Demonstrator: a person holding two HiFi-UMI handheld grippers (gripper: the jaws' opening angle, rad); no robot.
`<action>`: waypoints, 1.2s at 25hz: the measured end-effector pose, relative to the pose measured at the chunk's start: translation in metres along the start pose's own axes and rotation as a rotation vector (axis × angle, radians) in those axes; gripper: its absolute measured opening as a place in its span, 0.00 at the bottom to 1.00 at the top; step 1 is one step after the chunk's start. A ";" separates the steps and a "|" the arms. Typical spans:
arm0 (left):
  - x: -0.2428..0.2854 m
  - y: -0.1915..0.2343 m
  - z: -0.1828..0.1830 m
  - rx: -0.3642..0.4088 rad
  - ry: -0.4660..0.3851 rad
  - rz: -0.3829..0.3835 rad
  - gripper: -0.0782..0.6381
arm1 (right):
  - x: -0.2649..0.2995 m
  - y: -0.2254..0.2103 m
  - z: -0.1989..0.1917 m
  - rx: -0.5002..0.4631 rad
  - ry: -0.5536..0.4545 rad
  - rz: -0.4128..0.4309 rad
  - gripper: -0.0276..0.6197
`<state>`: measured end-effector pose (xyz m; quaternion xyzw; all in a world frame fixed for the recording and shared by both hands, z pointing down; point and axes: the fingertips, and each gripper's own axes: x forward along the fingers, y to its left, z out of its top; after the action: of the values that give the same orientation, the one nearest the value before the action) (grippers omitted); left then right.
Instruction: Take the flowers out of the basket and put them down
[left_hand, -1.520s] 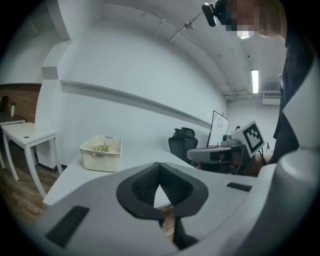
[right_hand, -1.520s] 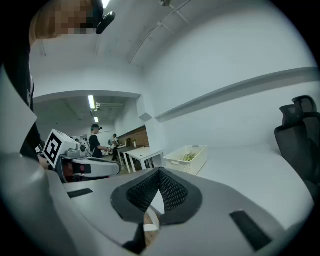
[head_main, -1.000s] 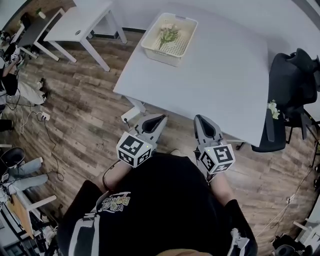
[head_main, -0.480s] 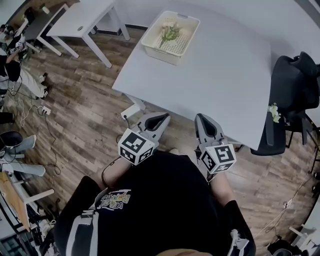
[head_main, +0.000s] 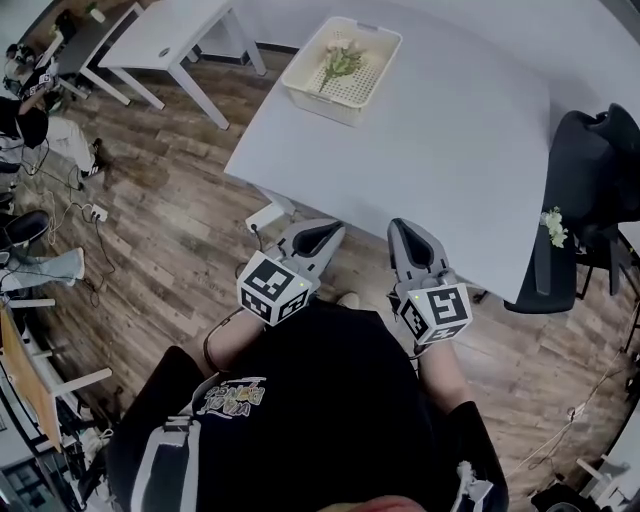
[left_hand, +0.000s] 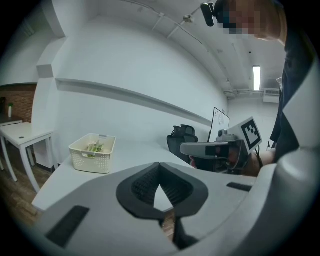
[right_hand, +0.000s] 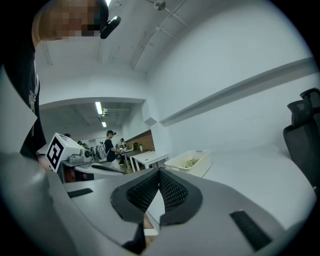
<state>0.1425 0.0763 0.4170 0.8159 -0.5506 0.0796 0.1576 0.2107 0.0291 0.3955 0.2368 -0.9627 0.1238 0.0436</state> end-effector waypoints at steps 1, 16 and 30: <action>0.001 0.001 0.001 0.002 -0.002 0.002 0.12 | 0.001 0.001 0.001 0.001 -0.004 0.003 0.07; -0.002 0.051 0.011 0.026 -0.017 -0.010 0.12 | 0.046 0.010 0.009 0.020 -0.015 -0.037 0.07; -0.019 0.168 0.033 0.016 -0.033 -0.078 0.12 | 0.161 0.036 0.037 0.014 -0.017 -0.119 0.07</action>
<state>-0.0207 0.0237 0.4088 0.8391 -0.5202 0.0645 0.1450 0.0505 -0.0214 0.3750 0.2949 -0.9464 0.1256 0.0409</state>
